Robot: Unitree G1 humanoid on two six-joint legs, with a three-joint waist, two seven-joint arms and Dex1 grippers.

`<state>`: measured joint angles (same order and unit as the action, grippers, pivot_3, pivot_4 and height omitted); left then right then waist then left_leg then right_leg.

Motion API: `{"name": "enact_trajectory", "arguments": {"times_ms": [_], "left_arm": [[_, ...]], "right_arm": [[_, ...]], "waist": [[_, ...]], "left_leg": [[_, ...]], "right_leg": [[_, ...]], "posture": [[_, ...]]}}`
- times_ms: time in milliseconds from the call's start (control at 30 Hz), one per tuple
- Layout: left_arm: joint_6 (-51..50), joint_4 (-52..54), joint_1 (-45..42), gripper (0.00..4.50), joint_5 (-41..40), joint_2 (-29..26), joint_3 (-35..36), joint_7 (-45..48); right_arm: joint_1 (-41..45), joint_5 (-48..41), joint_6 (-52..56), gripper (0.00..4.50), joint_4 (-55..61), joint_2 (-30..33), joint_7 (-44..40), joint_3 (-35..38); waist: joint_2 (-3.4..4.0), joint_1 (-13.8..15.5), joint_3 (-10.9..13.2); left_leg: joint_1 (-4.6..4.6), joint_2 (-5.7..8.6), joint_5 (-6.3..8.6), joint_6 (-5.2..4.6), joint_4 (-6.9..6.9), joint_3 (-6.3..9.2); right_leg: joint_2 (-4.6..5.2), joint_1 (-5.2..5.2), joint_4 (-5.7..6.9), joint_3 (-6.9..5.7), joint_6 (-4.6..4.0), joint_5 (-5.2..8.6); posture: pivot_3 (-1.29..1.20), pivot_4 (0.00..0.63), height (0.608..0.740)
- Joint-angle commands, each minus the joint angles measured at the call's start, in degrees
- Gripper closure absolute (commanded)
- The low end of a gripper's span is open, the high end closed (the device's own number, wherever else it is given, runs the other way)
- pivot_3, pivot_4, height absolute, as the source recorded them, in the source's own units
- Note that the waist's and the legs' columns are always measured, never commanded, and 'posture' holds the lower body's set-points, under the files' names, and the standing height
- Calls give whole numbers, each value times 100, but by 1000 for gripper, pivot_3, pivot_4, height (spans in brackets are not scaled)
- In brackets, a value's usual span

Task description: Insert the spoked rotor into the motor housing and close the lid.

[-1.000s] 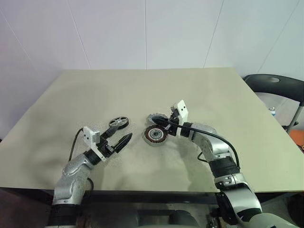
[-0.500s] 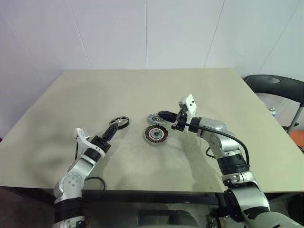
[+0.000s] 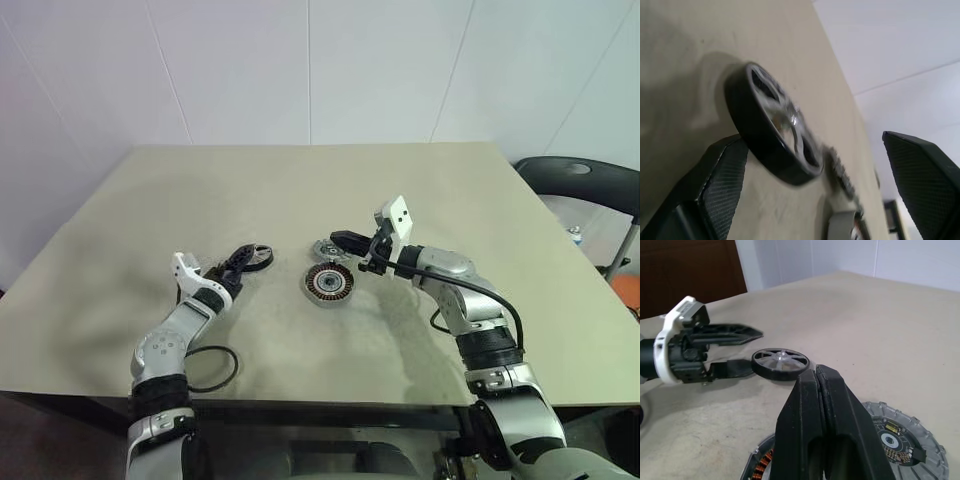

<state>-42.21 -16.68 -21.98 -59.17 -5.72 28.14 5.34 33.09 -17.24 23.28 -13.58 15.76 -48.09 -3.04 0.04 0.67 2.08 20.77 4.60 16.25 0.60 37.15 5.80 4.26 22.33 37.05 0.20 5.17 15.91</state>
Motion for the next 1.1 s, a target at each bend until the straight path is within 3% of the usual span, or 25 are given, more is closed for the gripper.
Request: {"name": "enact_trajectory", "arguments": {"times_ms": [33, 333, 367, 533, 700, 800, 1100], "left_arm": [[-112, -106, -186, 853, -203, 133, 172, -248], [-371, 102, -88, 3944, -177, 346, 146, -482], [-390, 128, -80, 4090, -192, 341, 139, -443], [-206, 70, -84, 4088, -249, 350, 312, -291], [-170, 507, -214, 4088, -870, 517, 495, 230], [-445, 876, -230, 4088, -1257, 583, 366, 429], [-1340, 497, -250, 4088, -1205, 522, -446, 968]], "right_arm": [[50, -94, -85, 4500, 287, -43, 45, 40], [42, -69, -135, 4500, 297, -74, 80, 26], [46, -66, -142, 4500, 287, -76, 82, 28], [72, -42, -188, 4500, 226, -80, 83, 18], [116, -24, -244, 4500, 114, -92, 67, 10], [144, -51, -276, 4500, 9, -55, 5, 51], [-128, -272, -40, 4500, 68, 853, -693, 300]], "waist": [[0, 0, 0], [-5, -9, -1], [-5, -10, -1], [-5, -11, -1], [-5, -8, -1], [-13, 1, -2], [-15, 5, -2]], "left_leg": [[2, 1, 0, 1, 0, 0], [21, 1, -5, 9, 2, 0], [21, 1, -5, 9, 1, 0], [21, 1, -5, 9, 1, 0], [32, 1, -6, 11, 3, 0], [60, 1, -18, 32, 12, 1], [59, 12, -19, 31, 16, 1]], "right_leg": [[1, 1, 0, 0, 0, 0], [1, 21, 2, 1, 0, -1], [1, 20, 2, 1, 0, -1], [1, 21, 2, 1, 0, -1], [1, 30, 2, 1, -1, -1], [2, 51, 4, 1, -2, -2], [9, 46, 3, 1, -3, -2]], "posture": [[0, 0, 740], [0, 0, 740], [0, 0, 740], [0, 0, 740], [0, 0, 740], [0, 0, 740], [0, 0, 740]]}}
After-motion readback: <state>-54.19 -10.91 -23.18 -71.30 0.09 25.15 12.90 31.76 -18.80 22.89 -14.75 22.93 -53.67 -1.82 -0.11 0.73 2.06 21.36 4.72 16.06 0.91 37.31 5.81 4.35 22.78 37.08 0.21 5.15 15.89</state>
